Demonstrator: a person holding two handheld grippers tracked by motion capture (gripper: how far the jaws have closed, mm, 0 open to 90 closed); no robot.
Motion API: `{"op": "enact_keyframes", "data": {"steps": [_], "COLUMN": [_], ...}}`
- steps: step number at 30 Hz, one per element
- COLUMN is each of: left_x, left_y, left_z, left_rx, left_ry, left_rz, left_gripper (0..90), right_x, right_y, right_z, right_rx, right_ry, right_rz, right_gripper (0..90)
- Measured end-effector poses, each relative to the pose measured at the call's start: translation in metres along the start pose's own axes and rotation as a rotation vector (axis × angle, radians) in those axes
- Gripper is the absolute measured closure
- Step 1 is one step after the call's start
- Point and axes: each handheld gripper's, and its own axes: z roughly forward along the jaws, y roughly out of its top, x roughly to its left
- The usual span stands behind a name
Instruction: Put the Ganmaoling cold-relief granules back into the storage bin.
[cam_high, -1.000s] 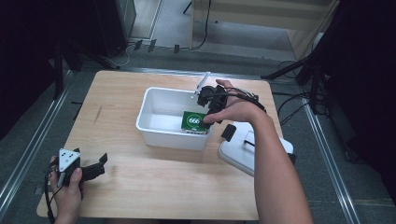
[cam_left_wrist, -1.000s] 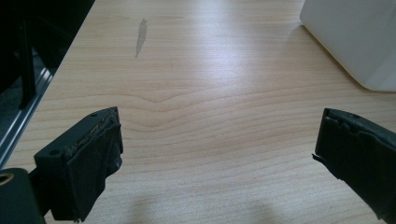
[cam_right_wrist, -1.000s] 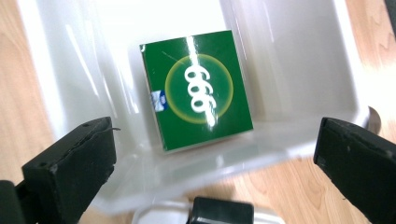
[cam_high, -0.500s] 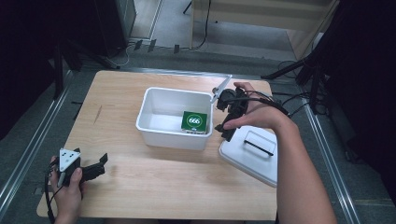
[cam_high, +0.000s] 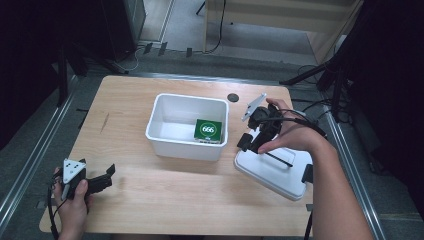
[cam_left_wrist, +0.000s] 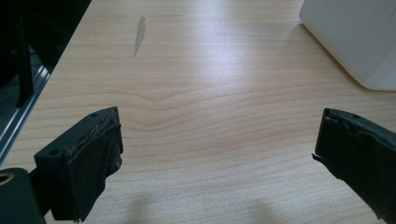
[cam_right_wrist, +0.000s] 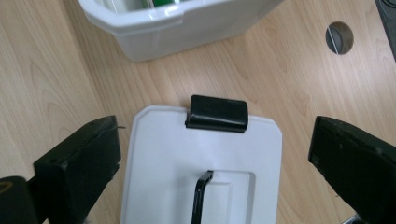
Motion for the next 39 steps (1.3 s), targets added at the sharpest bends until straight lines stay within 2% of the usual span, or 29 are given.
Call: {"op": "enact_keyframes", "data": {"steps": [3,7,13,18,20,28,34,39], "left_x": [0.0,0.0,0.0,-0.001,0.0,-0.001,0.0,-0.001], "left_y": [0.0,0.0,0.0,0.0,0.0,0.0,0.0,0.0], "left_z": [0.0,0.0,0.0,0.0,0.0,0.0,0.0,0.0], "left_rx": [-0.001,0.0,0.001,0.0,0.0,0.0,0.003,0.001], "left_ry": [0.001,0.001,0.002,0.003,0.003,0.003,0.006,0.01], "left_rz": [0.001,0.0,0.002,0.002,0.002,0.002,0.004,0.002], "left_gripper": [1.6,1.6,1.6,1.6,1.6,1.6,1.6,1.6], "right_x": [0.0,0.001,0.0,0.003,0.004,0.005,0.006,0.007], "right_y": [-0.011,-0.023,-0.042,-0.057,-0.061,-0.078,-0.091,-0.099], "right_z": [0.0,0.001,0.003,0.009,0.011,0.017,0.023,0.03], "right_rx": [0.005,0.012,0.026,0.061,0.076,0.078,0.108,0.146], "right_ry": [-0.001,-0.011,-0.019,-0.031,-0.029,-0.008,-0.005,0.003], "right_rz": [0.012,0.005,0.037,0.033,0.039,0.066,0.071,0.083], "right_gripper": [6.8,13.4,19.0,23.3,24.9,30.7,40.0,51.8]}}
